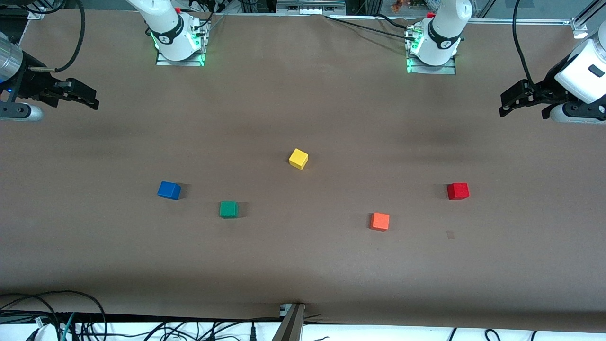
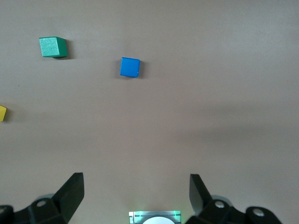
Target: Pass red block to right arm, stack on blue
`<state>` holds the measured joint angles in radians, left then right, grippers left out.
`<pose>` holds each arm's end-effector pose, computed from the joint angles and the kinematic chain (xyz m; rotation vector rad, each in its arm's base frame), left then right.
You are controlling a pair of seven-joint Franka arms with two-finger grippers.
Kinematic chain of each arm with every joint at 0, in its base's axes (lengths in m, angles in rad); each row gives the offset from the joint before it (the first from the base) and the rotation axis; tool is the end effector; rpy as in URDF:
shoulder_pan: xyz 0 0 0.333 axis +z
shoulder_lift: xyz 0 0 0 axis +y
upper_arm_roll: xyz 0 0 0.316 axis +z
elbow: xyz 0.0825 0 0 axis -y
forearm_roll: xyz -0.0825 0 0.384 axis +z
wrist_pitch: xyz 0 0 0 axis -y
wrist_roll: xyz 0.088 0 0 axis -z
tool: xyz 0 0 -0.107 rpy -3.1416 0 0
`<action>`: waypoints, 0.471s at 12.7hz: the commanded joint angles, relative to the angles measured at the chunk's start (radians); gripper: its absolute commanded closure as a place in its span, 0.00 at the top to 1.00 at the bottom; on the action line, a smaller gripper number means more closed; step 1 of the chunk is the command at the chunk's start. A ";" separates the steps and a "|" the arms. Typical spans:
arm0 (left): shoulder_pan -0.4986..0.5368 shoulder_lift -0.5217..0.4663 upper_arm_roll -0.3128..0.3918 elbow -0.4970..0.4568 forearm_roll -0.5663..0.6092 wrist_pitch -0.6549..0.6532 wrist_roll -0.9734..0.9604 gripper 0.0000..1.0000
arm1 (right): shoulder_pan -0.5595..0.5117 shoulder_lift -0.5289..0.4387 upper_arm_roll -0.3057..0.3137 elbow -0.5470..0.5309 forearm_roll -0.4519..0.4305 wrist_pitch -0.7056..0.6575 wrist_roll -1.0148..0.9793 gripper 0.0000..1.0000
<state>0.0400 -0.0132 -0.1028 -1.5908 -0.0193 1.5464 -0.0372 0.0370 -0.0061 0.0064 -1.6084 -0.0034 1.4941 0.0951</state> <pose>0.5463 -0.0368 0.6202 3.1246 -0.0402 -0.0502 0.5424 0.0232 0.6040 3.1251 -0.0809 -0.1685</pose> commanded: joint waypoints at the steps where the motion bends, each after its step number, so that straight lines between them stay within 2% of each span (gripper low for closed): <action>1: 0.003 -0.016 -0.002 -0.015 0.019 0.009 0.000 1.00 | -0.011 -0.005 0.012 -0.004 0.003 -0.005 0.011 1.00; 6: 0.014 -0.016 0.000 -0.025 0.018 0.006 0.003 1.00 | -0.011 -0.005 0.012 -0.002 0.005 -0.005 0.011 1.00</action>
<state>0.0436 -0.0132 -0.1016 -1.5940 -0.0193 1.5464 -0.0372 0.0370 -0.0061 0.0065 -1.6085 -0.0034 1.4941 0.0951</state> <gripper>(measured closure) 0.000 0.000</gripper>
